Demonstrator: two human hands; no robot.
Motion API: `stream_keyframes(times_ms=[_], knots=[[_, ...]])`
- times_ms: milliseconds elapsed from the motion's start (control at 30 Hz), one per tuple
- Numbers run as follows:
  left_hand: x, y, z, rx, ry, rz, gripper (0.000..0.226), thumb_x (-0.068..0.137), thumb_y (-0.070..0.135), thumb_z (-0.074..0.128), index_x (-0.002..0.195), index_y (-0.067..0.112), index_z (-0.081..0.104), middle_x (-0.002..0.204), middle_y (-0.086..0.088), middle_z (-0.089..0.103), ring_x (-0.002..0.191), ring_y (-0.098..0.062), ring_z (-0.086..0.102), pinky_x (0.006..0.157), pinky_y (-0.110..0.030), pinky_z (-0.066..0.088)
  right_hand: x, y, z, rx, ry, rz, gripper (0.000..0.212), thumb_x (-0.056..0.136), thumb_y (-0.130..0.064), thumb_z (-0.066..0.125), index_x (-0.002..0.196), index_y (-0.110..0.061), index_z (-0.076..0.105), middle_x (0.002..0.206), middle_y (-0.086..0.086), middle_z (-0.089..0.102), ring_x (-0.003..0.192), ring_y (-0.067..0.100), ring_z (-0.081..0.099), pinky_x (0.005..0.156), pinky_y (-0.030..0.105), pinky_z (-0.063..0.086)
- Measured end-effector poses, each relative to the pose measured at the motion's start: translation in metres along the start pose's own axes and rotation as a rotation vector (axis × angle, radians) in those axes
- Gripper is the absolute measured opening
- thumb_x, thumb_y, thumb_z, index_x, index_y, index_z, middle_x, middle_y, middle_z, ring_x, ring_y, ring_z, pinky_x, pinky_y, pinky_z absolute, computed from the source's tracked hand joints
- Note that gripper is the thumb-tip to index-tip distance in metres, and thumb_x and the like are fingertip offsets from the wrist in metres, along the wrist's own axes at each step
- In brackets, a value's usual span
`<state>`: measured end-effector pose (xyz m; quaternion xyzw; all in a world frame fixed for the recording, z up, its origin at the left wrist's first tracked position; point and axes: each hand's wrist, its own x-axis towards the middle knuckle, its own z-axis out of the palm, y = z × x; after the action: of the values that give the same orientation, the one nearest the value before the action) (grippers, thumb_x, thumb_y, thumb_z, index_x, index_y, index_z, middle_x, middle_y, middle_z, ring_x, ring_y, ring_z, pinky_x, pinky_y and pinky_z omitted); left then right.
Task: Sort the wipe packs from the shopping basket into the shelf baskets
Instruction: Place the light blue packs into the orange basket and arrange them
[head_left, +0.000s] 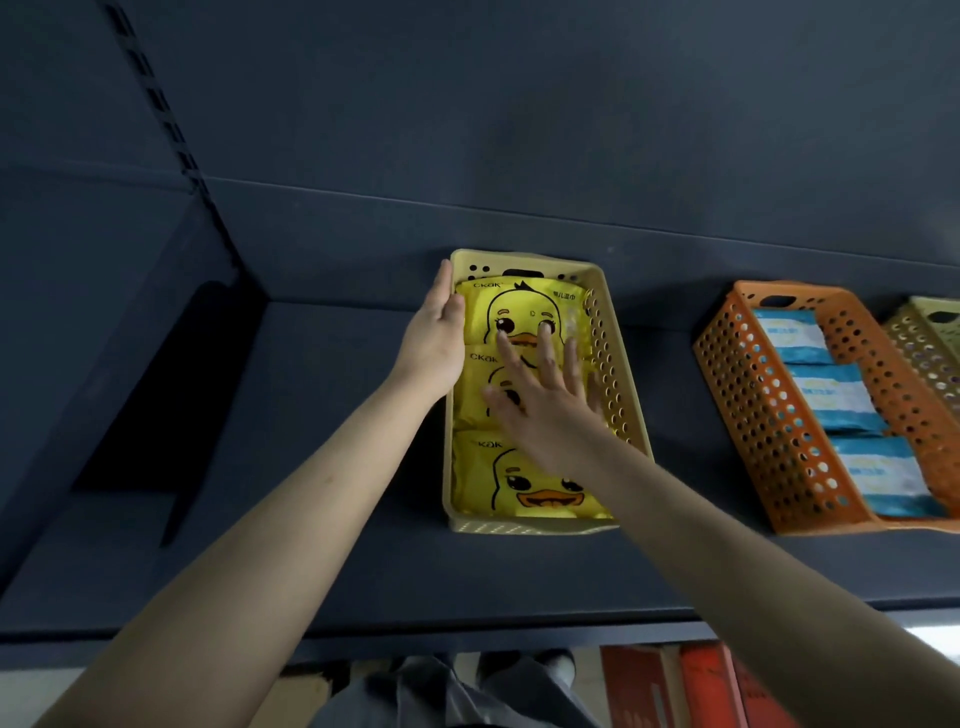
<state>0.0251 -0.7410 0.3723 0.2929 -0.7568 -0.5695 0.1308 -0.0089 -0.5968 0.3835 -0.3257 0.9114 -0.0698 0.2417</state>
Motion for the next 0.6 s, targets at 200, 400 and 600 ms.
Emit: stream_keyframes(times_ms=[200,400,600], knots=[[0.001,-0.001,0.002,-0.034,0.025,-0.009,0.048,0.106,0.032,0.024,0.154,0.033,0.016,0.160,0.007,0.020,0.145,-0.014,0.025,0.111,-0.024,0.020,0.000,-0.006,0.023,-0.074,0.011,0.069,0.064,0.093,-0.066,0.008,0.137,-0.049,-0.035,0.145,-0.006,-0.048,0.134,0.030,-0.041,0.111,0.052,-0.021],[0.003,-0.004,-0.001,-0.022,0.015,0.001,0.048,0.106,0.033,0.024,0.154,0.033,0.016,0.160,0.007,0.020,0.145,-0.015,0.026,0.112,-0.025,0.020,-0.011,-0.003,0.010,-0.058,-0.033,0.022,0.080,0.081,-0.082,0.014,0.136,-0.051,-0.035,0.146,-0.010,-0.046,0.133,0.028,-0.043,0.108,0.055,-0.019],[0.004,-0.006,0.002,-0.051,0.027,0.007,0.048,0.106,0.030,0.025,0.154,0.030,0.017,0.160,0.007,0.020,0.145,-0.013,0.024,0.106,-0.017,0.017,-0.022,0.003,0.017,-0.192,-0.139,-0.027,0.091,0.075,-0.086,0.021,0.135,-0.050,-0.036,0.146,-0.011,-0.047,0.135,0.029,-0.041,0.112,0.060,-0.015]])
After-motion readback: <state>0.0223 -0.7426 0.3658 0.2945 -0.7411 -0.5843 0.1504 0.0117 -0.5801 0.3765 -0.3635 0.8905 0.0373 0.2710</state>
